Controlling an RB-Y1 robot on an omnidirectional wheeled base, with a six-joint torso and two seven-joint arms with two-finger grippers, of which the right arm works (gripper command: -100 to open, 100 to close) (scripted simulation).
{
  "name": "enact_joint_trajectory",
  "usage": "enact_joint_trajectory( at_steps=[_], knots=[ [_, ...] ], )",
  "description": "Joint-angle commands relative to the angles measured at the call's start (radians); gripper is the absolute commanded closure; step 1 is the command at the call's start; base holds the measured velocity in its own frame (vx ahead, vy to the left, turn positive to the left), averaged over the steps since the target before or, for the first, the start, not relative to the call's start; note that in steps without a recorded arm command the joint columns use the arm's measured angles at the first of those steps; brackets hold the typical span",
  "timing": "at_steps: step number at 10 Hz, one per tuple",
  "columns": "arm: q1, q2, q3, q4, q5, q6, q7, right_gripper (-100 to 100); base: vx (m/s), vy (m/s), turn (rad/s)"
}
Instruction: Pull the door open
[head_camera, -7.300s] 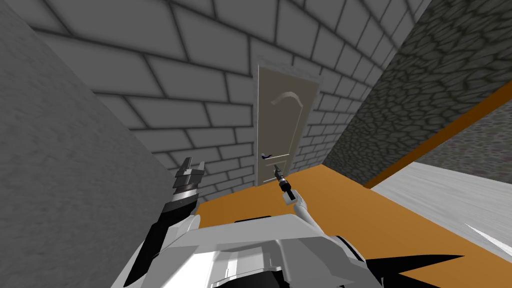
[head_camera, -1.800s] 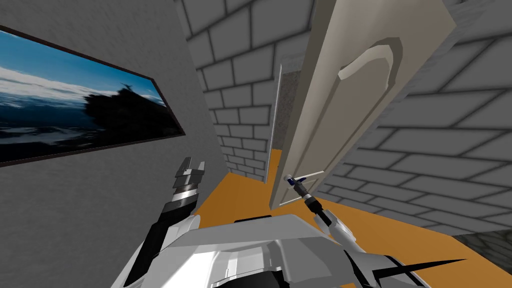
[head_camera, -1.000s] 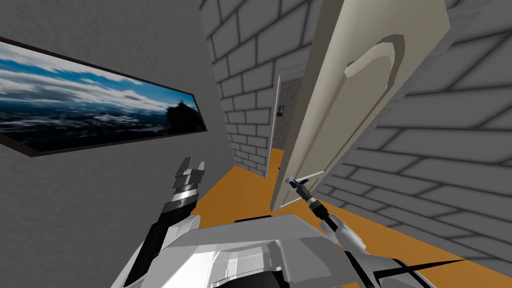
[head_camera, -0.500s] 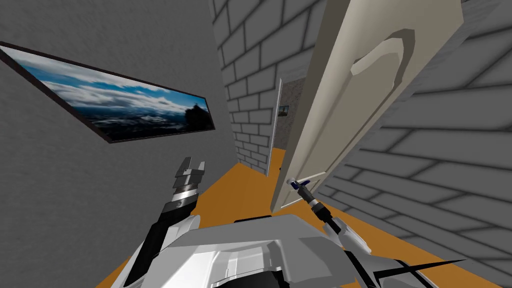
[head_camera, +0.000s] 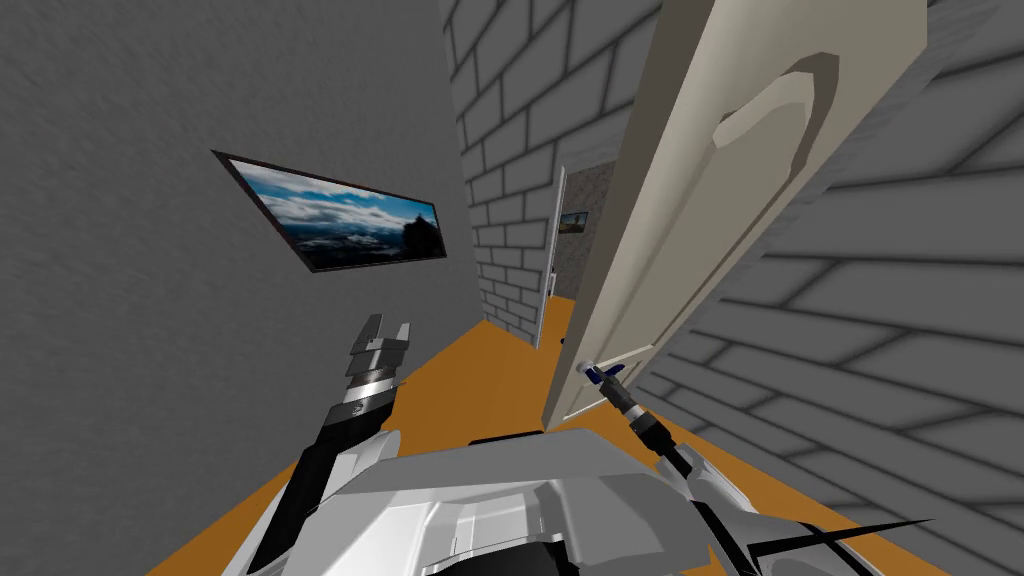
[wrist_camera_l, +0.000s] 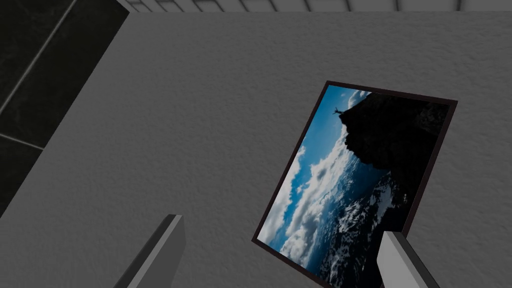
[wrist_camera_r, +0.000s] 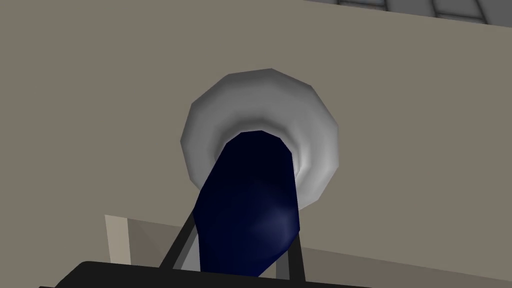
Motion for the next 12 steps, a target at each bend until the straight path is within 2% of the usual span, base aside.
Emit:
enact_joint_trajectory(
  at_steps=[1, 2, 3, 4, 12],
  knots=[
    [0.01, -0.009, -0.011, 0.0, 0.004, -0.017, -0.002, 100, -0.22, -0.08, 0.154],
    [0.011, -0.011, -0.013, 0.005, 0.006, -0.024, -0.003, 100, -0.204, -0.075, 0.111],
    [-0.005, -0.009, -0.008, 0.032, 0.006, -0.032, 0.001, 100, -0.081, -0.033, 0.018],
    [-0.007, -0.01, -0.007, 0.04, 0.008, -0.038, 0.002, 100, -0.148, -0.063, 0.158],
    [-0.023, -0.018, -0.006, 0.064, 0.014, -0.053, 0.004, 100, -0.185, -0.089, 0.149]
  ],
)
